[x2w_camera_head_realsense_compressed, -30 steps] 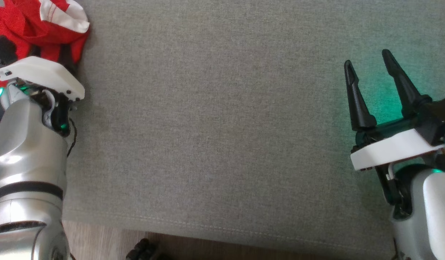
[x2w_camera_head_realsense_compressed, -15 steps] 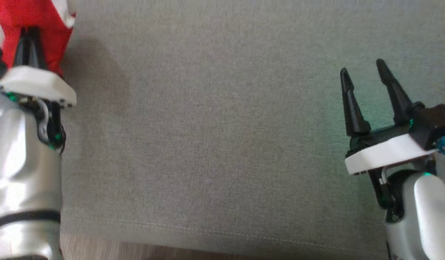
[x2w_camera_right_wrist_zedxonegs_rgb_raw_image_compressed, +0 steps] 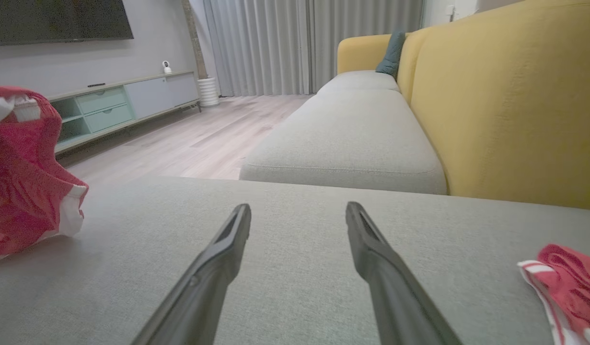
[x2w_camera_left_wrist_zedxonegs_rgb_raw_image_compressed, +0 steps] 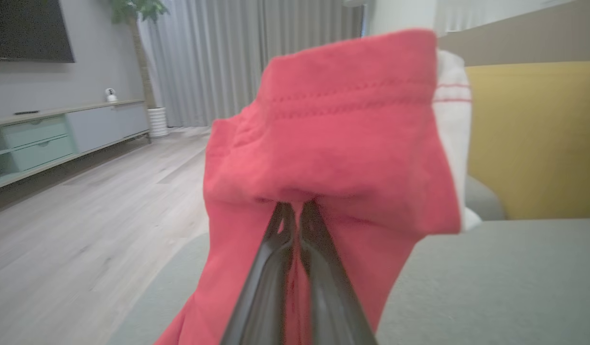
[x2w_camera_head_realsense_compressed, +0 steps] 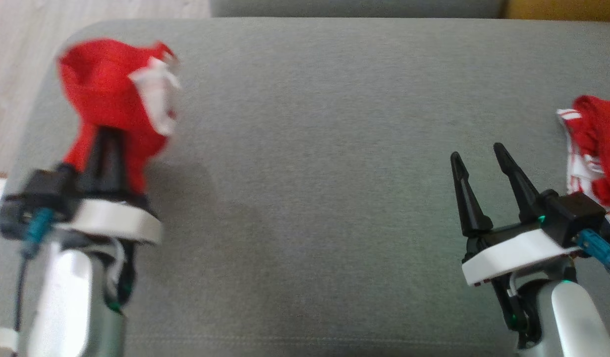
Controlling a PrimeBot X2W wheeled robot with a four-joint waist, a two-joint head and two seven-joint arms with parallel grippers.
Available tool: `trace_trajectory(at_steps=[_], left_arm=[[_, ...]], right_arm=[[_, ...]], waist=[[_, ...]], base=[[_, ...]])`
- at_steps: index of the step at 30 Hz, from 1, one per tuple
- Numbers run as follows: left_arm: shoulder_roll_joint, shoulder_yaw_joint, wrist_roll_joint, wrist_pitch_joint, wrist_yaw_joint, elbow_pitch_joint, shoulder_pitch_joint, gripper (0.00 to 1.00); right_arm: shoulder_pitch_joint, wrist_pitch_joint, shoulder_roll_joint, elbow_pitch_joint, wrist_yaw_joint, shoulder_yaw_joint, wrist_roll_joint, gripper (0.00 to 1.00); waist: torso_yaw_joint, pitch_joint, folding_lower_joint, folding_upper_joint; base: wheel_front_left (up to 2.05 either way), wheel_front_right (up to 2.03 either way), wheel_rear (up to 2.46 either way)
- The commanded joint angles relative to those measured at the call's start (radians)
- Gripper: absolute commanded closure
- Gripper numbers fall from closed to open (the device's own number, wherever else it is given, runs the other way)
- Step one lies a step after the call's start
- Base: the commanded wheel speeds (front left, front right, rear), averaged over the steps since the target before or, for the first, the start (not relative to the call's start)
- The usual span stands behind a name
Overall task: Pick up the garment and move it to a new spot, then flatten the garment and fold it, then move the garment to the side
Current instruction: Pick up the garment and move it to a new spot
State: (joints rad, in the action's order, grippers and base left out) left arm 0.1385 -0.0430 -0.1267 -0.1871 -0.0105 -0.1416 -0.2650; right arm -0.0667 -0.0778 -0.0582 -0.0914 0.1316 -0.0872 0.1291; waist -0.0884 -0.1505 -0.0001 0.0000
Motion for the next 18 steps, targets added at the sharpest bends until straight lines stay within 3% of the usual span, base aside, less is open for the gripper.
trace_trajectory(at_steps=[1, 9, 18], left_arm=[[0.016, 0.019, 0.012, 0.008, -0.006, 0.049, -0.028, 1.0], [-0.031, -0.13, 0.011, 0.088, -0.061, 0.151, 0.028, 1.0], [-0.064, -0.336, 0.013, 0.1, -0.104, 0.0, -0.057, 1.0]], right_arm=[[-0.012, 0.01, 0.003, -0.04, -0.001, -0.02, 0.005, 0.0], [-0.019, 0.015, 0.007, -0.056, -0.001, -0.028, 0.013, 0.0], [-0.038, 0.055, 0.008, -0.042, -0.001, -0.029, 0.055, 0.0]], waist=[[0.031, 0.014, 0.0001, 0.0], [0.15, -0.044, 0.0001, 0.0], [0.292, -0.147, 0.0001, 0.0]], base=[[0.0, 0.0, 0.0], [0.0, 0.0, 0.0], [0.0, 0.0, 0.0]])
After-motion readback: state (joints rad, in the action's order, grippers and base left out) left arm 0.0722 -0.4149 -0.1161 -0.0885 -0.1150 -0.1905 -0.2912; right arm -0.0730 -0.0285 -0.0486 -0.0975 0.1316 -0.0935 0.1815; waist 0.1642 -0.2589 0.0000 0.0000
